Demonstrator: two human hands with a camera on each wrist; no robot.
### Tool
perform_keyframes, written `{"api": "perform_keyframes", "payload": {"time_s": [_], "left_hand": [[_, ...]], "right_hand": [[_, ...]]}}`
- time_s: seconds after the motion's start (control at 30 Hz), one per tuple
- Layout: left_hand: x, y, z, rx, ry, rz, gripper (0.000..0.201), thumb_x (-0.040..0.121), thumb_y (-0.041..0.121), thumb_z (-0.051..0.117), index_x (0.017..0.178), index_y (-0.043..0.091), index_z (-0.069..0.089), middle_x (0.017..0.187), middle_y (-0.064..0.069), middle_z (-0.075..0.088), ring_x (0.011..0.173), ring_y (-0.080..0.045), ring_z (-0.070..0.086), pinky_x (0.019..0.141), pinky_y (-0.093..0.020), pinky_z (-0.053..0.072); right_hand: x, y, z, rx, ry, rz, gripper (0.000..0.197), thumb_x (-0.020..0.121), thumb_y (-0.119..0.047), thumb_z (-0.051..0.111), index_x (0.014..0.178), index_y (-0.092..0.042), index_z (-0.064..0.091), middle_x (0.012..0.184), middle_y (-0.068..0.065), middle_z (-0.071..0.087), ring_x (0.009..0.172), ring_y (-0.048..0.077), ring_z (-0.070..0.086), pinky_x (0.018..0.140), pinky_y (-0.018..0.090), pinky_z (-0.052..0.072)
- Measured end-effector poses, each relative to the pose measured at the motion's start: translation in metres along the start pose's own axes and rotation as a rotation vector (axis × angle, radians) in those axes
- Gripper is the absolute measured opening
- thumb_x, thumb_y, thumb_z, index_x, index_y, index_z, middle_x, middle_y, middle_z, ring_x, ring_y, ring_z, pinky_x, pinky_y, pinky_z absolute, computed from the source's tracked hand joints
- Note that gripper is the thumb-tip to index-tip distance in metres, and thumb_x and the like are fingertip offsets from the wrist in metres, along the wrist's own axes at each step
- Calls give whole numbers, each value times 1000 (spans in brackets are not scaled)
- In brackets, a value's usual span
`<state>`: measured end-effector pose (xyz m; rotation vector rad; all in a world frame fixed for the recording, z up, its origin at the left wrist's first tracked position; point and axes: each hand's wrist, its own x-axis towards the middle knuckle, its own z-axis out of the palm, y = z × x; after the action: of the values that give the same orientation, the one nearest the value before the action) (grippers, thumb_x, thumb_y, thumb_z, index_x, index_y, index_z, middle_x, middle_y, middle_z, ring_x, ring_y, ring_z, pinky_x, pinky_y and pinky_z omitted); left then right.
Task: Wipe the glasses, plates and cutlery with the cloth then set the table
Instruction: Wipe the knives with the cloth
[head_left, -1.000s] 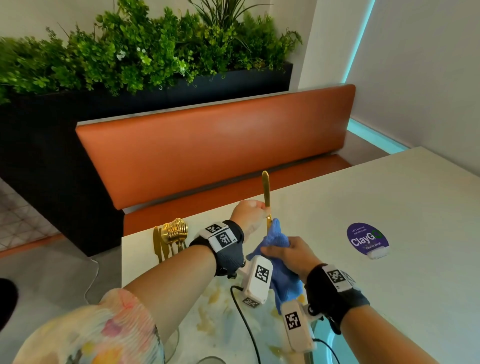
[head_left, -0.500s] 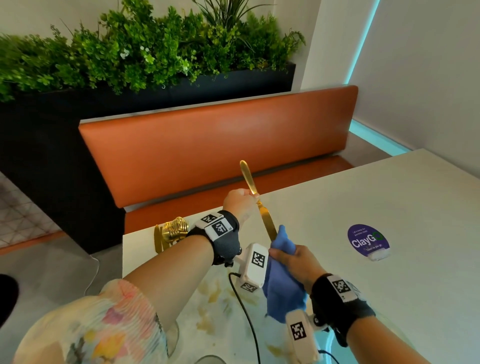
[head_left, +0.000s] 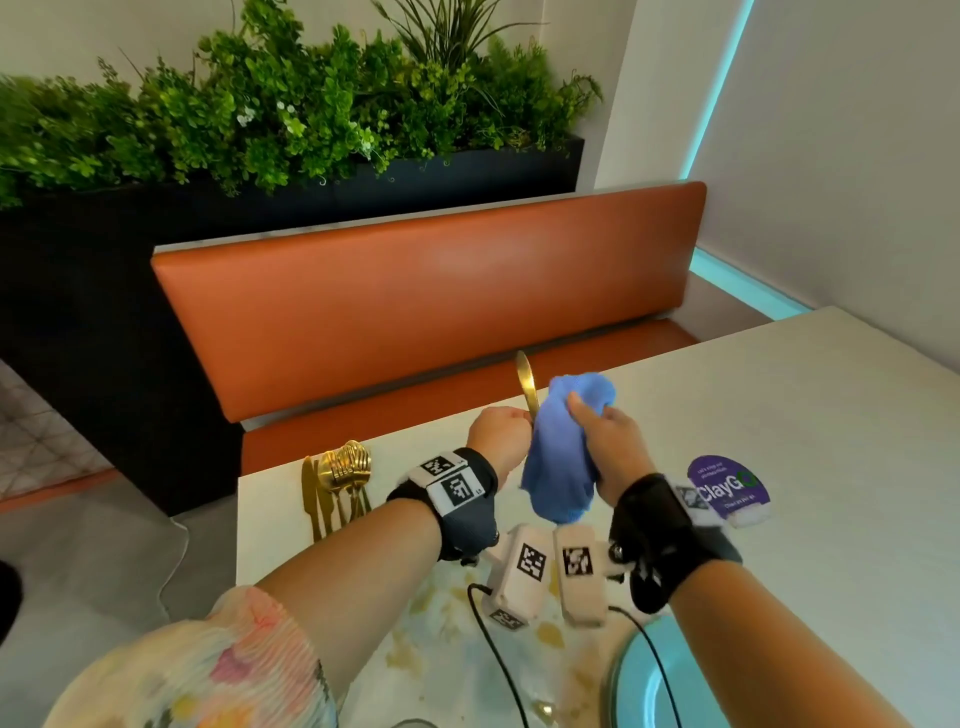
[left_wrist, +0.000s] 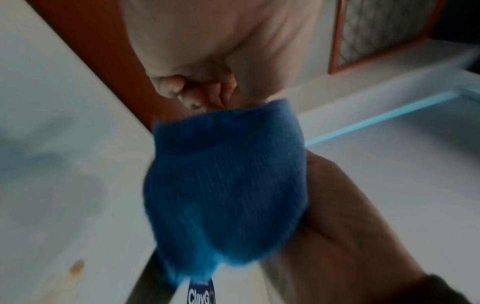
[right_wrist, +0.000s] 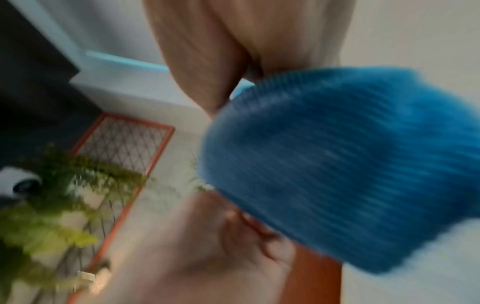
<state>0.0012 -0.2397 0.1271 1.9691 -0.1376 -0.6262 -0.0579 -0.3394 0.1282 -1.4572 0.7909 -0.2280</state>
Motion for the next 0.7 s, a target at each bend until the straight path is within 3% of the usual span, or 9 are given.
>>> {"api": "perform_keyframes", "payload": {"time_s": [0.07,0.17,0.23,0.3,0.37,0.5,0.6,0.7], "left_hand": [[3,0,-5,-92,31,-33,31,93,18,49,64,10,58,70,-6,56,73,-24,49,67,-31,37],[6,-3,-14,-139,5,-17,33,92,13,49,60,16,55,64,-2,52,69,-24,49,65,-32,41],[3,-6,-16,-69,-48,21,29,95,11,44,72,15,60,69,0,52,75,-22,50,66,-28,43],[-1,-7,-15,-1,-89,45,28,96,11,41,91,7,68,79,-5,57,78,-21,50,70,-28,42],[-2,-8,-12,25,-125,57,29,94,8,40,99,6,68,91,-8,60,85,-23,53,80,-33,45],[-2,-8,-10,73,-135,110,27,91,4,40,87,9,66,87,-7,60,84,-24,54,77,-33,46],[2,-6,-11,66,-81,166,26,89,4,41,78,10,64,83,-7,61,84,-24,54,75,-32,43],[4,-2,-20,7,-3,174,20,89,8,51,78,19,62,91,-4,65,92,-23,58,84,-34,46]], "right_hand": [[-12,14,2,-73,-150,-13,38,91,-40,53,112,-9,58,104,10,66,95,24,63,81,36,52],[-22,29,-8,-105,-416,16,35,78,-24,70,109,-11,60,104,10,68,89,23,64,75,32,54],[-17,32,-12,-120,-414,-20,36,70,-15,74,103,-7,62,101,15,67,88,28,63,78,38,53],[-13,29,-13,-136,-341,-58,21,75,-11,73,95,-8,64,98,16,67,89,30,63,81,41,52],[-9,28,-13,-178,-278,-75,9,81,-15,70,87,-11,65,94,16,69,87,30,64,78,39,52],[-6,32,-13,-239,-261,-70,18,74,-22,77,81,-9,66,81,9,70,75,24,65,65,32,53],[-9,44,-15,-195,-296,-50,20,74,-10,76,90,-9,64,93,14,70,83,27,67,77,40,55],[-15,54,-17,-194,-340,-104,42,72,-17,76,108,-27,58,108,5,68,98,23,66,87,44,54]]}}
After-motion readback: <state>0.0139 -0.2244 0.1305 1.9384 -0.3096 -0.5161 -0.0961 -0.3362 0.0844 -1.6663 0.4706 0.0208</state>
